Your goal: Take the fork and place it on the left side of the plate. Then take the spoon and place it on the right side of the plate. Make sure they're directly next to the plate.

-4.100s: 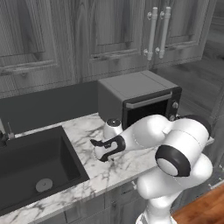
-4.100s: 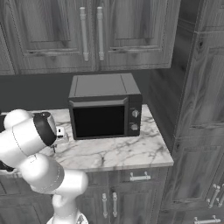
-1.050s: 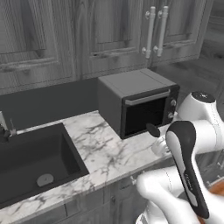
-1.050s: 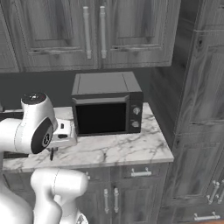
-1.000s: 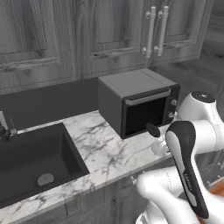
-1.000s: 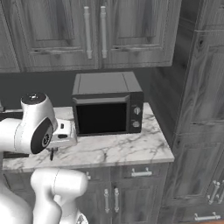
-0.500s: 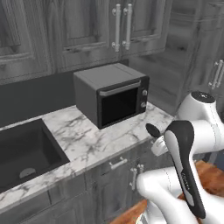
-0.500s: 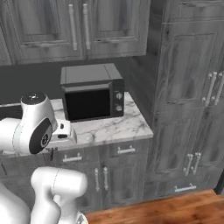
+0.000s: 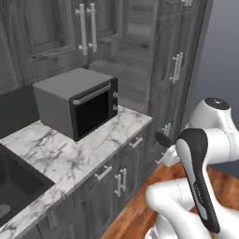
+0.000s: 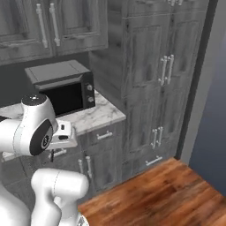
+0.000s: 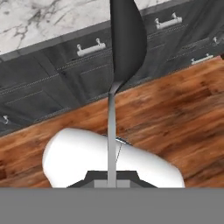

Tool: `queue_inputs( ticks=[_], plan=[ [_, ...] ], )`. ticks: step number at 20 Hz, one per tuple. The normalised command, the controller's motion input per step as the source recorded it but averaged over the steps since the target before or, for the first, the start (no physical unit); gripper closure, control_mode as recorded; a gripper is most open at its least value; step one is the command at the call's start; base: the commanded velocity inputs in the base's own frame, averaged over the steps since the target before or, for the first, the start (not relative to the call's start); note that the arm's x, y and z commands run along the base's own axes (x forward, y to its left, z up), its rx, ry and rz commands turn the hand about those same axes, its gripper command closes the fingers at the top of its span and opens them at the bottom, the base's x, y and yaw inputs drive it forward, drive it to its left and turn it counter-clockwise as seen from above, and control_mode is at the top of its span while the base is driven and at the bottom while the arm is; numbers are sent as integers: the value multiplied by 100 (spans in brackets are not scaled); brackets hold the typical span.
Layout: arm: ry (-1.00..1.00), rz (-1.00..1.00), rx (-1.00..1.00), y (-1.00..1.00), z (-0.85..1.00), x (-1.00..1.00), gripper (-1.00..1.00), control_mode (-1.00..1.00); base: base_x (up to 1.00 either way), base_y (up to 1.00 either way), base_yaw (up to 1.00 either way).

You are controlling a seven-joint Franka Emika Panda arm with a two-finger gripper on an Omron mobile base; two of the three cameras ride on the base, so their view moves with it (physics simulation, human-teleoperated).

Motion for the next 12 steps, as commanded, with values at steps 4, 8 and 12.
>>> queue_inputs(
  ticks=[4,8,12],
  plan=[
    [0,0,0,0,0,0,100,100,-57,24,-60],
    [0,0,0,0,0,0,100,100,-59,20,-60],
    [0,0,0,0,0,0,100,100,-67,13,-60]
  ],
)
